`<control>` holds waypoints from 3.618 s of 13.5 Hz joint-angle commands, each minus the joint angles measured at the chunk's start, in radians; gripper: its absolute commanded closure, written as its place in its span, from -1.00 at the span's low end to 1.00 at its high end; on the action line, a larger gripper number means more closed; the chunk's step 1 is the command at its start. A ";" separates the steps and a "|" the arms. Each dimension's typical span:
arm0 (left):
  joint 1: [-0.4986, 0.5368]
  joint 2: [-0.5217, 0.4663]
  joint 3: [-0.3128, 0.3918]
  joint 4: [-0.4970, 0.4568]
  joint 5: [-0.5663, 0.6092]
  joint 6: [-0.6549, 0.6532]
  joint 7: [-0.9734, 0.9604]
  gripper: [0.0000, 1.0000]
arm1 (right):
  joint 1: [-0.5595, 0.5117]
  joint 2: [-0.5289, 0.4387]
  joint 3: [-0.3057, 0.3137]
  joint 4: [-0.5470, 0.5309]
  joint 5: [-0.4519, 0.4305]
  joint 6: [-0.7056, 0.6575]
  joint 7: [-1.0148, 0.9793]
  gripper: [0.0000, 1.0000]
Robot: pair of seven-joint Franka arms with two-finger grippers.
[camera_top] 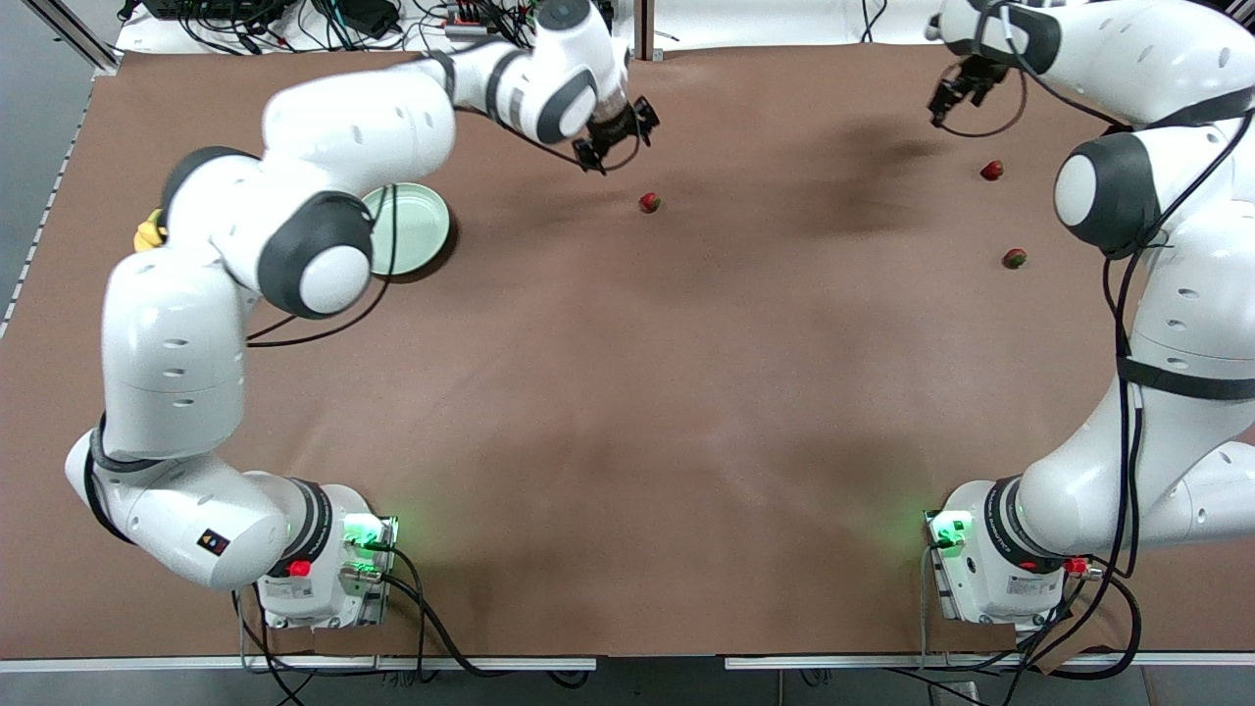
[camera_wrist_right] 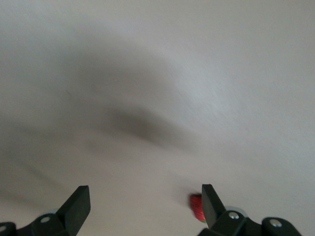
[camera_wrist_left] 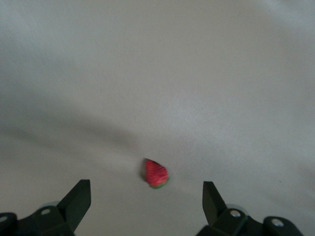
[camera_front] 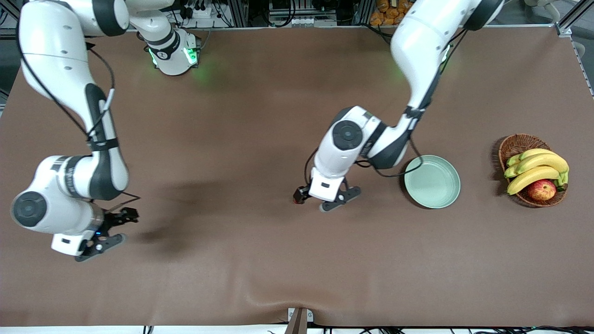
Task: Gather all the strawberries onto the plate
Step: 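Grasp the mid-table strawberry with the left gripper while the right gripper grasps another, then carry the strawberry over the green plate with the left gripper, then release the strawberry onto the plate while the right gripper carries another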
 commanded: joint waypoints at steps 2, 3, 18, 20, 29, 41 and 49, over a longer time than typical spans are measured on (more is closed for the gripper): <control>-0.054 0.072 0.035 0.044 0.024 0.056 -0.113 -1.00 | -0.059 0.032 0.020 -0.014 -0.015 0.011 -0.202 -1.00; -0.056 0.091 0.035 0.050 0.024 0.085 -0.130 -0.94 | -0.066 0.042 0.020 -0.014 -0.015 0.012 -0.259 -1.00; -0.117 0.168 0.115 0.085 0.029 0.151 -0.127 1.00 | -0.122 0.088 0.022 -0.116 -0.113 0.230 -0.585 -1.00; -0.091 0.088 0.115 0.067 0.030 0.026 -0.120 1.00 | -0.122 0.095 0.022 -0.116 -0.111 0.246 -0.594 -1.00; 0.189 -0.404 0.095 -0.440 0.013 -0.236 0.519 1.00 | -0.131 0.091 0.029 -0.105 -0.095 0.241 -0.617 1.00; 0.450 -0.360 0.095 -0.556 0.017 -0.176 0.931 -1.00 | 0.240 0.082 0.287 0.004 -0.045 0.247 -0.306 1.00; 0.435 -0.366 -0.050 -0.417 -0.088 -0.277 0.624 -1.00 | 0.576 0.178 0.272 0.053 -0.062 0.411 -0.110 1.00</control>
